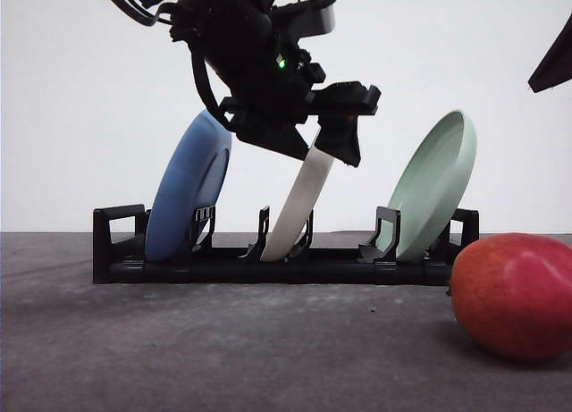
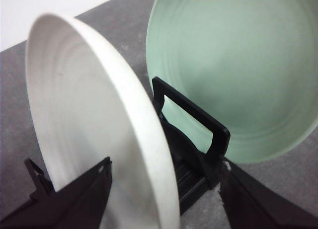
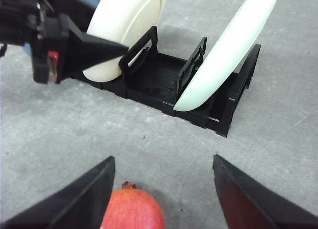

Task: Place pomegranate in white plate

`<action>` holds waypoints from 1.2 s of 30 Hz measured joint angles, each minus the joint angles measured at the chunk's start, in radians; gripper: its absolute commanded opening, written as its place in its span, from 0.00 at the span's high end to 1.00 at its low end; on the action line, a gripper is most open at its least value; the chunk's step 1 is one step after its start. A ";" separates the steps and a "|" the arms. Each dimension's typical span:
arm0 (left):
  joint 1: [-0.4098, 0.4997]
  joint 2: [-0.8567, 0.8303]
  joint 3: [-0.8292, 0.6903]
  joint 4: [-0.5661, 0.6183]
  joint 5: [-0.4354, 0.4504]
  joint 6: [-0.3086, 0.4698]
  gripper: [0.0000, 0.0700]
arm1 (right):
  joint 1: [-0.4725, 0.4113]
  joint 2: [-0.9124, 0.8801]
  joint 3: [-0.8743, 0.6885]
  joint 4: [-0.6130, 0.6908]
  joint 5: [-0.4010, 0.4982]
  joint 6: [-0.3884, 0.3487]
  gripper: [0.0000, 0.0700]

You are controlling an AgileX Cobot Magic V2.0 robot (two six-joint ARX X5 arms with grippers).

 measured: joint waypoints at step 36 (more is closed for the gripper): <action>-0.009 -0.122 0.003 -0.097 -0.008 -0.189 0.98 | 0.000 0.000 0.000 0.000 0.000 0.000 0.44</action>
